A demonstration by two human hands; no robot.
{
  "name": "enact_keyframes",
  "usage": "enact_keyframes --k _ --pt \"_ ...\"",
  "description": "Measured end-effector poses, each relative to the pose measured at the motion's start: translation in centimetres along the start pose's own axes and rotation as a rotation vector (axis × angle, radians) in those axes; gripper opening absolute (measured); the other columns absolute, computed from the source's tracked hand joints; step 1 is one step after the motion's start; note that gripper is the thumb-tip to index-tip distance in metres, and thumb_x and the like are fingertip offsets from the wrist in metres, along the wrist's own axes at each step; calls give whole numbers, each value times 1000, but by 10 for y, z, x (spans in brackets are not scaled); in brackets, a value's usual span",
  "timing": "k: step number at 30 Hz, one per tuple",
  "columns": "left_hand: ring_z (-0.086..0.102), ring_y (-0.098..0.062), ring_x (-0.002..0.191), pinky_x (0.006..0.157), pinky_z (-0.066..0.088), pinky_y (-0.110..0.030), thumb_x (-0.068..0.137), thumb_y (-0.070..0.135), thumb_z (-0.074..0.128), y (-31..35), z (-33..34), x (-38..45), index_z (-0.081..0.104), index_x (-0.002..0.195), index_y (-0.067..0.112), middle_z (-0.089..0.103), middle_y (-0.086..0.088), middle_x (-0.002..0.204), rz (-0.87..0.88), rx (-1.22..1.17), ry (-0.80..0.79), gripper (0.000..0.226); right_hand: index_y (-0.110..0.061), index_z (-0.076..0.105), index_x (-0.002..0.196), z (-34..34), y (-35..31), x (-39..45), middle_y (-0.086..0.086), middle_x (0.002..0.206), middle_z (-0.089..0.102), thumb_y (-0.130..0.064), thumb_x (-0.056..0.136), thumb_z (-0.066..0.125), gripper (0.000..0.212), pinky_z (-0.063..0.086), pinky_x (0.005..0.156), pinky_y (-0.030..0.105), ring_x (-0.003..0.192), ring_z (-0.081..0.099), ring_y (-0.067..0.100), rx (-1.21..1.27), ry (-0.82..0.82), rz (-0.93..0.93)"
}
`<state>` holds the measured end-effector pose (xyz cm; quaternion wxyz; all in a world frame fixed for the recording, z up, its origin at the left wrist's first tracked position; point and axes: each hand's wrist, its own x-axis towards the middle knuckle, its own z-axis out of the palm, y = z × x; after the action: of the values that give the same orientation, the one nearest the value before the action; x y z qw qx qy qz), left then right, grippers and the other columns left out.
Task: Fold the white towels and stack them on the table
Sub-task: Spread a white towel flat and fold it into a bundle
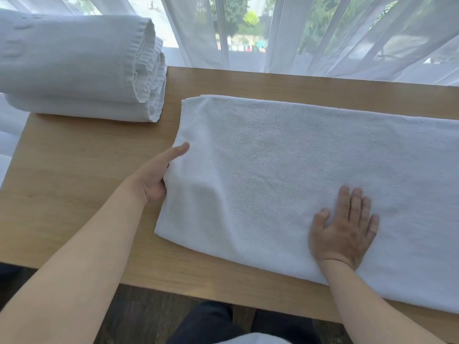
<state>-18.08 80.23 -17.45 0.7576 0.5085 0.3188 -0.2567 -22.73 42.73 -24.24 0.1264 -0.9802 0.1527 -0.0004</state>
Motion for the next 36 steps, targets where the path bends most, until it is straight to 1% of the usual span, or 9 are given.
enact_keyframes --k 7,11,14,17,21,24,27,32,36 --pt "72 -14 106 87 52 -35 76 55 77 0 -8 -9 66 124 26 74 4 119 -233 441 -26 57 -24 21 159 0 -1 0 1 167 17 -42 93 26 69 1 124 47 154 9 21 3 5 4" --pt "73 -9 99 85 55 -33 72 61 74 -4 -4 -14 63 121 40 75 13 112 -156 725 -15 55 -23 21 159 -1 -2 0 1 167 17 -41 93 26 68 1 124 46 154 9 21 -1 6 5" --pt "69 1 101 83 52 -25 72 62 75 -2 -3 -18 59 120 49 72 24 113 -124 799 -89 53 -24 21 159 -1 -2 1 1 167 17 -42 93 25 69 0 124 46 154 8 20 0 1 7" --pt "69 -3 105 88 52 -29 78 58 77 -8 -4 -20 63 122 43 72 18 117 -78 719 -81 49 -24 22 159 -1 -1 1 1 167 17 -42 93 25 69 1 124 47 154 8 20 -2 2 8" --pt "66 -21 119 93 54 -39 90 48 66 -26 -9 -21 74 121 26 69 -2 130 -38 126 -49 38 -24 22 159 -1 -2 0 1 166 18 -41 93 27 68 2 124 47 154 9 20 0 -1 12" --pt "61 -27 126 103 47 -47 88 47 69 -31 -12 -15 69 129 21 64 -7 137 -11 -36 -53 48 -24 20 159 -2 -1 1 1 167 17 -42 93 26 68 2 124 47 154 8 20 -11 -16 10" --pt "59 -30 128 108 44 -49 93 48 62 -25 -14 -4 63 136 19 62 -10 139 13 -40 -35 52 -25 18 160 -2 -1 0 0 167 15 -42 94 26 69 1 124 47 154 7 19 -16 -24 7" --pt "66 -31 118 84 59 -36 90 35 71 2 -8 16 67 128 18 70 -8 125 161 139 76 42 -25 20 159 -2 -2 0 1 166 17 -43 92 26 70 1 124 47 154 8 19 -21 -33 14" --pt "69 -30 110 83 59 -39 84 34 77 30 -2 38 71 117 18 71 -5 122 278 284 147 37 -24 22 159 -5 -4 1 2 166 20 -43 91 25 70 1 124 46 153 10 21 -22 -41 25"
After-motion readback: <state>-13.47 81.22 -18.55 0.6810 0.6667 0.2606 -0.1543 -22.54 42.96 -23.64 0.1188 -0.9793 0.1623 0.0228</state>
